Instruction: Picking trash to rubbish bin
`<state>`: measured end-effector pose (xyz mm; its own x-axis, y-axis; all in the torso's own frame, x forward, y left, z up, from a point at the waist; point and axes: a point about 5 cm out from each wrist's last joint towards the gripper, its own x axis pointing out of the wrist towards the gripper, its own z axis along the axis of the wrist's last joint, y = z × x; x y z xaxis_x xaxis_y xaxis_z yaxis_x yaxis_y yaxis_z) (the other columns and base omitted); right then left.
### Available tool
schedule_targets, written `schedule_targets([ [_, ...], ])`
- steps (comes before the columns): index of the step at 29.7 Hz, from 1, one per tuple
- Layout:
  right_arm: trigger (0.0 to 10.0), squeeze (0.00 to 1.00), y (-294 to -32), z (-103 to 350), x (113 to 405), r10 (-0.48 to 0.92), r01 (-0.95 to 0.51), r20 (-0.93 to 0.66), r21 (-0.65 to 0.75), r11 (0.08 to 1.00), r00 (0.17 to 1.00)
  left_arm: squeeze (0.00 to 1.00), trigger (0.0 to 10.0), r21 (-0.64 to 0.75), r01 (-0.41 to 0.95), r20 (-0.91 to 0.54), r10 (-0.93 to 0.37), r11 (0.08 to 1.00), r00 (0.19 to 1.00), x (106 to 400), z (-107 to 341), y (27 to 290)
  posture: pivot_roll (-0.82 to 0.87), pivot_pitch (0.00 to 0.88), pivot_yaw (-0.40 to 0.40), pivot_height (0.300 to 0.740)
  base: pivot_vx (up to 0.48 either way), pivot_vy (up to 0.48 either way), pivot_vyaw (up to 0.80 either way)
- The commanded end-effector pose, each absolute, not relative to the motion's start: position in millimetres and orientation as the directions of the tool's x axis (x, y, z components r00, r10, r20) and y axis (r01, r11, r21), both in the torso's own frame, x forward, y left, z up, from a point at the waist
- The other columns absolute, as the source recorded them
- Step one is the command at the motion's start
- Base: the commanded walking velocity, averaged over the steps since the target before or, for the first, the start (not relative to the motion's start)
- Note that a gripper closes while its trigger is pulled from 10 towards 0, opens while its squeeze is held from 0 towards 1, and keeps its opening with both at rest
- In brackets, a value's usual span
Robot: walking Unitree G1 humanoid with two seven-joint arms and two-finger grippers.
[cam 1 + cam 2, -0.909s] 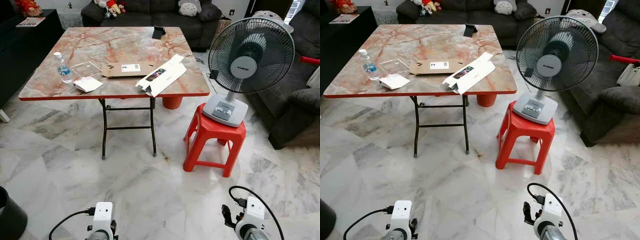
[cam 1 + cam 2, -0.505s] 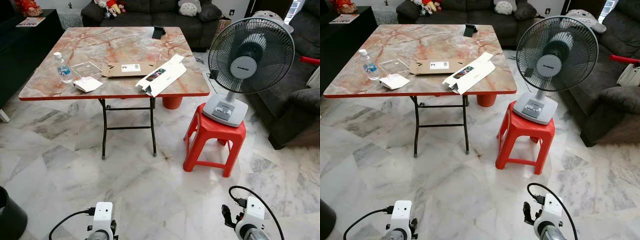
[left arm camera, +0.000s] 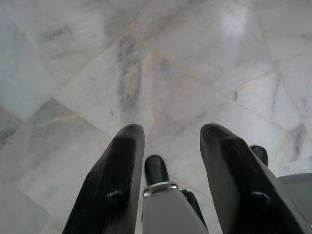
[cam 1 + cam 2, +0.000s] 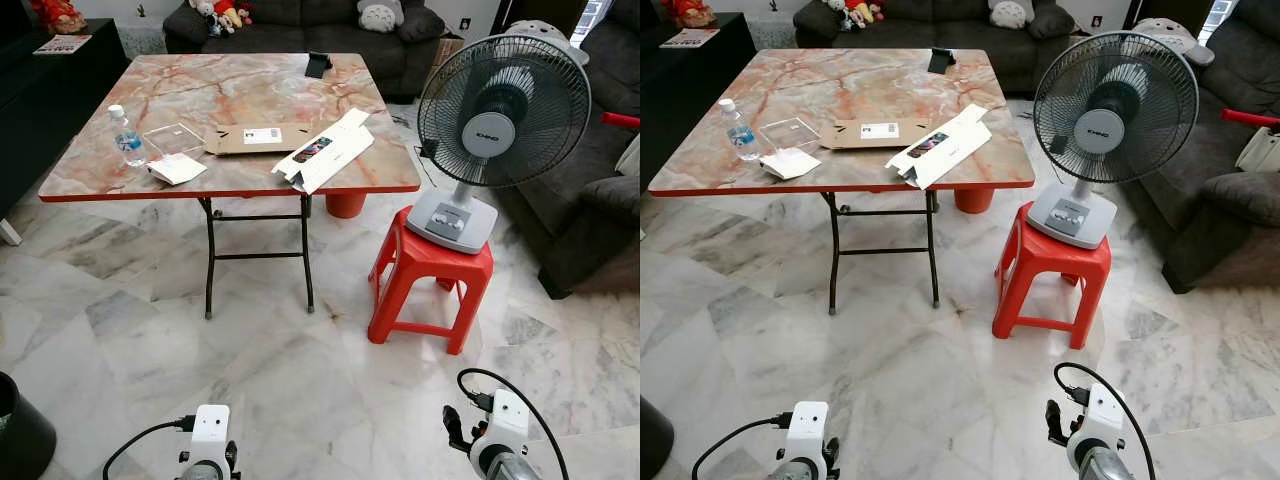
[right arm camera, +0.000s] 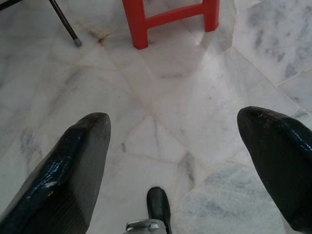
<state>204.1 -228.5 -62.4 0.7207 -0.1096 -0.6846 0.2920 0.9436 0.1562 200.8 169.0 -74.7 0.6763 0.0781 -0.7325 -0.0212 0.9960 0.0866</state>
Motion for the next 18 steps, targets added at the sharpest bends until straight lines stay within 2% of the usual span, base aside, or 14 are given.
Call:
schedule_targets([
  [1,10.0,0.0,-232.5,-58.2,208.7,-0.13,0.281,-0.663,0.127,0.951,0.737,0.0,10.0,0.089,-0.014,-0.719,0.074,0.996,0.691,205.3,-72.0,168.7,-0.08,0.0,-0.053,0.74,0.0,0.0,0.0],
  [7,10.0,0.0,-237.0,-43.6,227.7,-0.139,0.256,-0.593,0.118,0.959,0.793,0.0,10.0,0.102,-0.034,-0.623,0.091,0.994,0.777,228.5,-55.5,167.5,-0.08,0.0,-0.049,0.74,0.0,0.0,0.0],
  [8,10.0,0.0,-234.4,-34.1,240.6,-0.112,0.192,-0.548,0.091,0.977,0.829,0.0,10.0,0.097,-0.039,-0.573,0.088,0.994,0.815,241.4,-45.9,165.3,-0.08,0.0,-0.053,0.74,0.0,0.0,0.0],
  [12,10.0,0.0,-229.3,-17.9,260.1,-0.067,0.108,-0.468,0.062,0.992,0.881,0.0,10.0,0.104,-0.014,-0.494,0.063,0.995,0.867,259.3,-30.8,158.8,-0.08,0.0,-0.056,0.74,0.0,0.0,0.0],
  [18,10.0,0.0,-212.3,43.0,314.0,0.025,-0.016,-0.165,0.053,0.998,0.986,0.0,10.0,0.15,0.036,-0.245,0.002,0.988,0.969,304.1,18.3,142.8,-0.08,0.0,-0.051,0.74,0.0,0.0,0.0],
])
